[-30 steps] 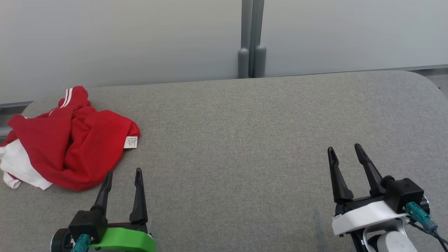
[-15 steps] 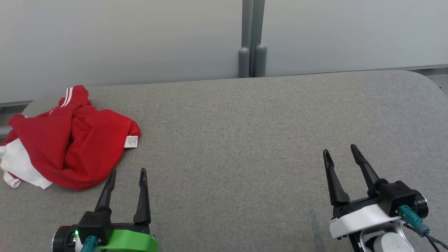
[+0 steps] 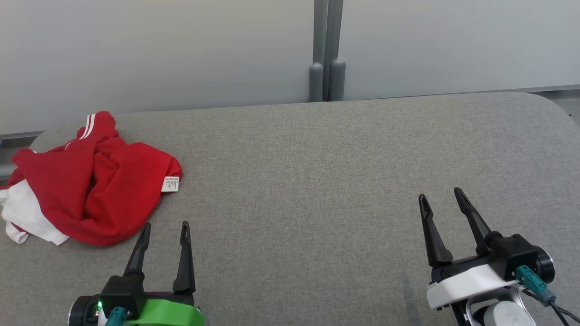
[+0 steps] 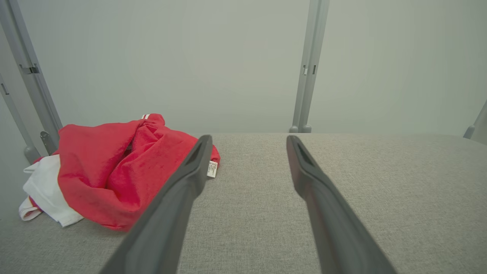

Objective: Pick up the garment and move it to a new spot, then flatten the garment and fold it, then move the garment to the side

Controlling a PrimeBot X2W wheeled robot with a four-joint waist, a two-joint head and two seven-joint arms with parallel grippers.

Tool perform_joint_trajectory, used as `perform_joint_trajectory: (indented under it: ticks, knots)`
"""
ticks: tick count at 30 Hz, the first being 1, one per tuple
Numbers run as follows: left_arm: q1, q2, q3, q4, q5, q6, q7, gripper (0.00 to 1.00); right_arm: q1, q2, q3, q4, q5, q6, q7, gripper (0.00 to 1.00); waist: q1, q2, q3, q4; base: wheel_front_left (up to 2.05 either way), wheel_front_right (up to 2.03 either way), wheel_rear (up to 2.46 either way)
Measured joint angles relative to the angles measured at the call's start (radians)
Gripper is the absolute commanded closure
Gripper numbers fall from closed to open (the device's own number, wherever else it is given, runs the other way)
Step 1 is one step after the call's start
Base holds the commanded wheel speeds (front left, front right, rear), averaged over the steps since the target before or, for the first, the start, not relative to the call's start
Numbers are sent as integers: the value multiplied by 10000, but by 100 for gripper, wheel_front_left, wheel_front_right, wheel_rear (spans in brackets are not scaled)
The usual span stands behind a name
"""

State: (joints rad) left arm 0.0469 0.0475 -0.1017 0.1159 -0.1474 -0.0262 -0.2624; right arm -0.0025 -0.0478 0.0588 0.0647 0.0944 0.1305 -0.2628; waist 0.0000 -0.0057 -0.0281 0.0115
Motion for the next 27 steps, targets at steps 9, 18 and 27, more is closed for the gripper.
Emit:
perform_joint_trajectory:
  ticks: [9,18,27]
  knots:
    - [28,0,-31,48,-2,0,0,0,7,0,21,-15,0,0,0,0,0,0,-13,36,0,0,0]
    - [20,0,-90,38,-6,2,0,0,52,-4,-56,-111,-4,0,0,0,0,0,13,266,0,0,0]
    - [-81,29,-90,-17,-6,31,0,0,141,-6,-171,-351,0,0,0,0,0,0,43,1212,0,0,0]
